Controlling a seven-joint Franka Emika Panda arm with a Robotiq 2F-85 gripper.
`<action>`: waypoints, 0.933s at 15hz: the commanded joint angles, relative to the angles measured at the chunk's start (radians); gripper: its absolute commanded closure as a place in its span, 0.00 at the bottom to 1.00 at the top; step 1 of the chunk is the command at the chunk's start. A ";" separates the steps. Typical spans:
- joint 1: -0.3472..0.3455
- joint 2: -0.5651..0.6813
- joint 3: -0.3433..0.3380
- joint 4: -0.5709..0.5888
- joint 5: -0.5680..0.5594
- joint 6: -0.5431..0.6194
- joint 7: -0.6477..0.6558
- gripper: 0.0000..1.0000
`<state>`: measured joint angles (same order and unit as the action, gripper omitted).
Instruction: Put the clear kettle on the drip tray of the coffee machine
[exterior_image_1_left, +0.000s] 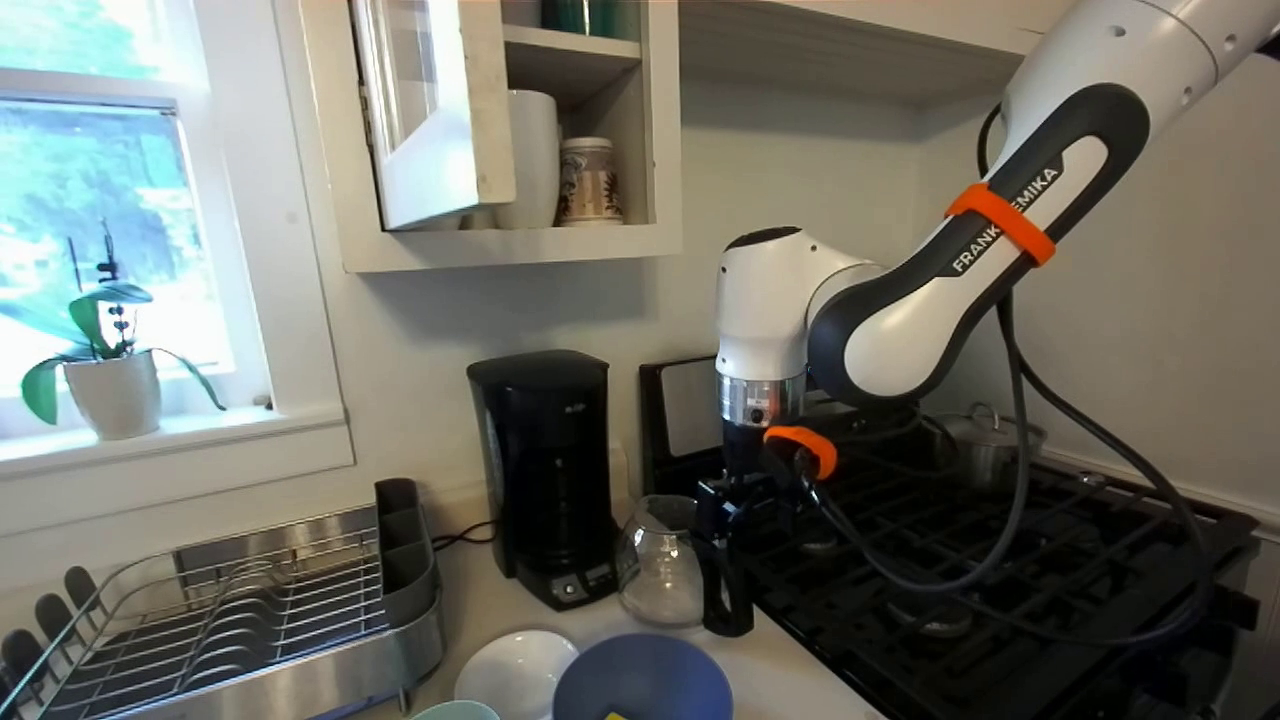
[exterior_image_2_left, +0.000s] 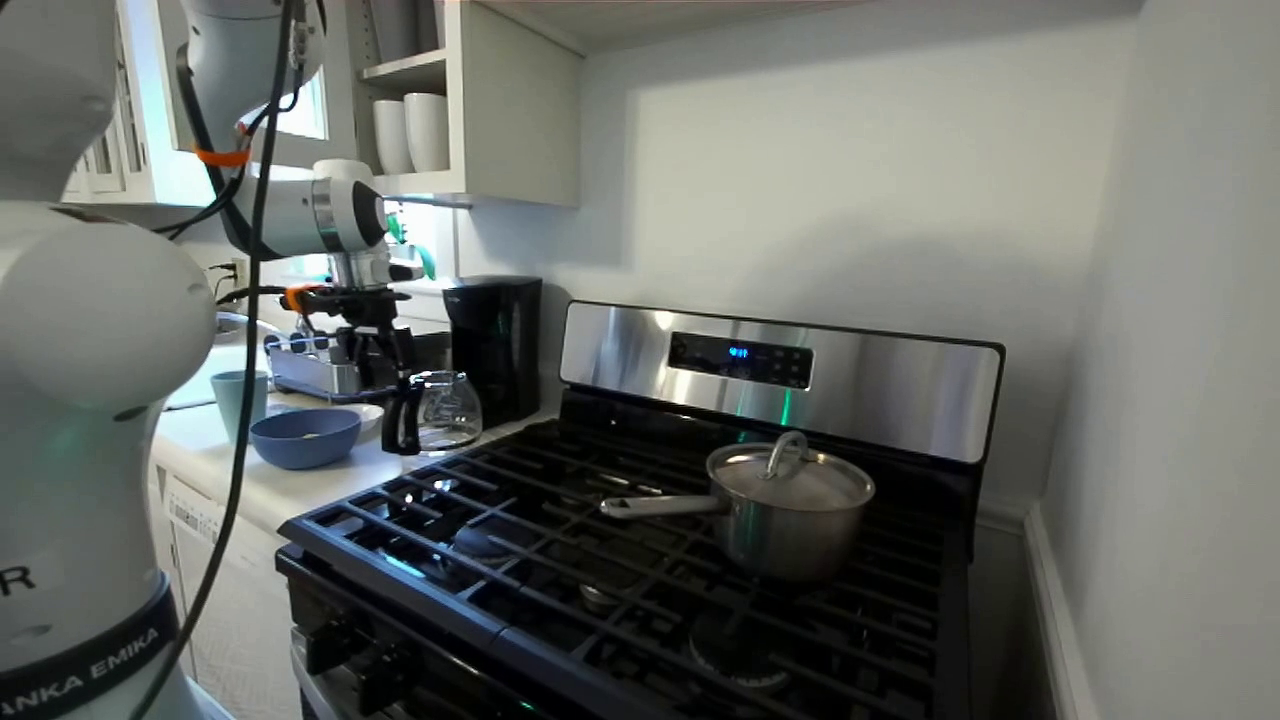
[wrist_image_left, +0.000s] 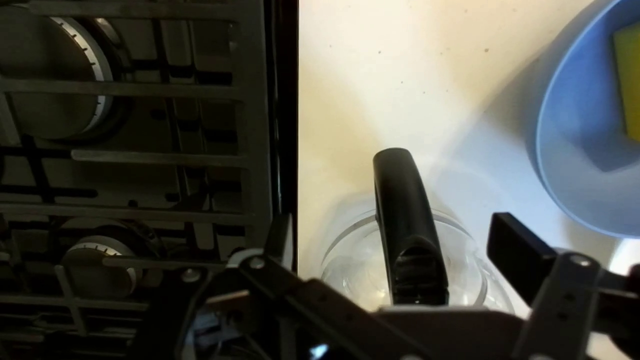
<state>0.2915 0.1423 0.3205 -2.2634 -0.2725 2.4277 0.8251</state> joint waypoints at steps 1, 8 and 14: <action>0.034 0.057 -0.041 0.034 -0.016 0.055 0.010 0.00; 0.098 0.138 -0.119 0.084 -0.075 0.183 0.034 0.00; 0.143 0.173 -0.162 0.114 -0.094 0.178 0.022 0.46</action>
<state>0.4008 0.2884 0.1860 -2.1781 -0.3371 2.6025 0.8285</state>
